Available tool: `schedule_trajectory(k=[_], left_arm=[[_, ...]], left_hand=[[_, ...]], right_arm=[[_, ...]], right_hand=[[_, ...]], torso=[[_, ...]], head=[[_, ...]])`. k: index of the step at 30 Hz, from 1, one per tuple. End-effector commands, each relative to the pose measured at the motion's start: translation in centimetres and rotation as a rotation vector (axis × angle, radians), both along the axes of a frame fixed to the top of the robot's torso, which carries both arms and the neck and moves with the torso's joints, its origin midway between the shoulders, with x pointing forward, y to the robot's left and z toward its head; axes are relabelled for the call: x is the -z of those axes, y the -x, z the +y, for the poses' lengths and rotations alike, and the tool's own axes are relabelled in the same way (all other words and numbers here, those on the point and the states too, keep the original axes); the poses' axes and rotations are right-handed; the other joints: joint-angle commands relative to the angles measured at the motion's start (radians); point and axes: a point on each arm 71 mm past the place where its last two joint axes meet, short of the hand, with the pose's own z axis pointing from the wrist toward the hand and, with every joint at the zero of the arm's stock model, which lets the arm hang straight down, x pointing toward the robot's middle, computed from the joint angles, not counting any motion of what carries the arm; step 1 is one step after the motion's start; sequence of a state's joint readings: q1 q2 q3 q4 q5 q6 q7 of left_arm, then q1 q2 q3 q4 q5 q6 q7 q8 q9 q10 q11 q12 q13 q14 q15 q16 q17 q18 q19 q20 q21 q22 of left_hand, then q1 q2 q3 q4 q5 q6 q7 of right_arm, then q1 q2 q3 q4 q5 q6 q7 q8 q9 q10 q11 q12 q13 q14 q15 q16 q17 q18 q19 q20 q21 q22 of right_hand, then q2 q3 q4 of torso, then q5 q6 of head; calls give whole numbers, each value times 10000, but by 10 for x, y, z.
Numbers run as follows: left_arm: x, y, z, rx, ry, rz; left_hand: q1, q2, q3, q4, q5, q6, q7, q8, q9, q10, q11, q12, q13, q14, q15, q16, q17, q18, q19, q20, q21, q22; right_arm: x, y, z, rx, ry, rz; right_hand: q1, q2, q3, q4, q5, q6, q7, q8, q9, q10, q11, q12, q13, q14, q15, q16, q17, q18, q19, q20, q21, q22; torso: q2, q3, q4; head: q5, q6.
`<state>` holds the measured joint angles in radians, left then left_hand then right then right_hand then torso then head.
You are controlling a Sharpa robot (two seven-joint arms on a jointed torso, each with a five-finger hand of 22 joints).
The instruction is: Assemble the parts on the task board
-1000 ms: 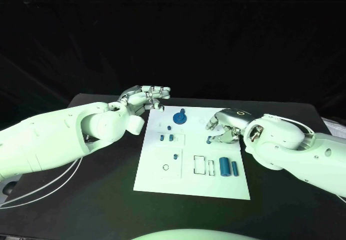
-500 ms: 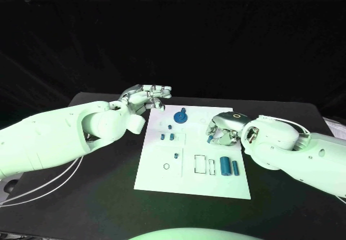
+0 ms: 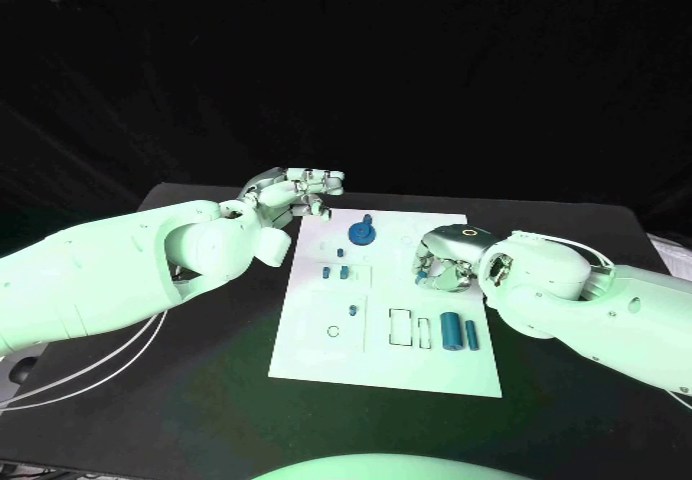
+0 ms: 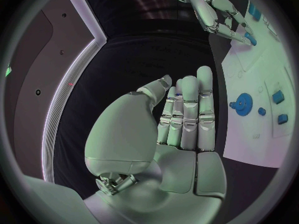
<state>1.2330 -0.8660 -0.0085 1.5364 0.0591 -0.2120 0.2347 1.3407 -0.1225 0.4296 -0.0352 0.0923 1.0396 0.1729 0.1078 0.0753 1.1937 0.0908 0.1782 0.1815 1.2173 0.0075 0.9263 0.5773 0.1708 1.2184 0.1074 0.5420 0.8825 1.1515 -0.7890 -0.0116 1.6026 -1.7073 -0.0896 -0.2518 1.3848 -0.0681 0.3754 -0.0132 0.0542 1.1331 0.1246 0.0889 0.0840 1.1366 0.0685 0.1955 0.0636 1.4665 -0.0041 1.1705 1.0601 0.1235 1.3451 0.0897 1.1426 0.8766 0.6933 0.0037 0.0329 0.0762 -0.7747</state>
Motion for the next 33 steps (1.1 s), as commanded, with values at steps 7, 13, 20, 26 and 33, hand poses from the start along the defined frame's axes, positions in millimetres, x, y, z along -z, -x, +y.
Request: schedule_trajectory(k=[7,13,20,26,33], left_arm=[[-1,1,-2,214,60,-62],[-1,1,-2,222,63,-63],[-1,0,-1,177,34,-40],[-1,0,-1,153,16,-21],[0,0,-1,167,17,-11]], left_hand=[[106,-19,-42,-12,-7,-43,2,-2,-17,-97,8,59,10,-91,13,-35,-11,115,-64,9,-53,-22],[102,-1,-48,-6,-6,-31,-6,9,-13,-108,7,68,11,-96,16,-37,-16,115,-63,11,-64,-30],[105,10,-49,-6,-5,-17,-13,20,-10,-116,4,72,12,-98,15,-37,-19,115,-62,12,-70,-35],[119,32,-46,-11,-2,-2,-21,34,-6,-124,-2,82,13,-101,12,-37,-24,117,-59,12,-80,-43],[119,32,-46,-11,-2,-2,-21,34,-6,-124,-2,82,13,-101,12,-37,-24,117,-59,12,-80,-43]], right_arm=[[5,-1,1,-5,172,-441],[-2,1,-1,87,-251,-1021],[-18,9,-7,315,-1075,-1535],[-32,19,-4,247,-1706,-1477],[-42,37,21,-500,-2291,-1340]], right_hand=[[245,184,471,-237,-47,239,-22,117,46,370,-83,-33,32,332,-156,204,192,-50,195,-54,292,403],[323,161,689,-402,-45,365,-40,167,74,581,-129,-52,55,331,-201,268,257,-72,237,-92,403,548],[346,76,818,-520,-39,370,-14,160,74,648,-127,-97,60,326,-221,306,295,-89,269,-111,485,654],[317,29,857,-549,-38,372,6,157,73,667,-117,-119,63,324,-223,322,311,-97,284,-116,524,704],[273,11,869,-544,-38,382,13,159,75,684,-112,-130,65,326,-223,342,332,-101,291,-117,543,728]], torso=[[-9,-1,8],[-9,-6,1],[-13,-10,-1],[-5,-3,-2],[-2,3,-2]], head=[[-16,-19],[-6,-18],[-14,19],[-20,28],[-8,21]])
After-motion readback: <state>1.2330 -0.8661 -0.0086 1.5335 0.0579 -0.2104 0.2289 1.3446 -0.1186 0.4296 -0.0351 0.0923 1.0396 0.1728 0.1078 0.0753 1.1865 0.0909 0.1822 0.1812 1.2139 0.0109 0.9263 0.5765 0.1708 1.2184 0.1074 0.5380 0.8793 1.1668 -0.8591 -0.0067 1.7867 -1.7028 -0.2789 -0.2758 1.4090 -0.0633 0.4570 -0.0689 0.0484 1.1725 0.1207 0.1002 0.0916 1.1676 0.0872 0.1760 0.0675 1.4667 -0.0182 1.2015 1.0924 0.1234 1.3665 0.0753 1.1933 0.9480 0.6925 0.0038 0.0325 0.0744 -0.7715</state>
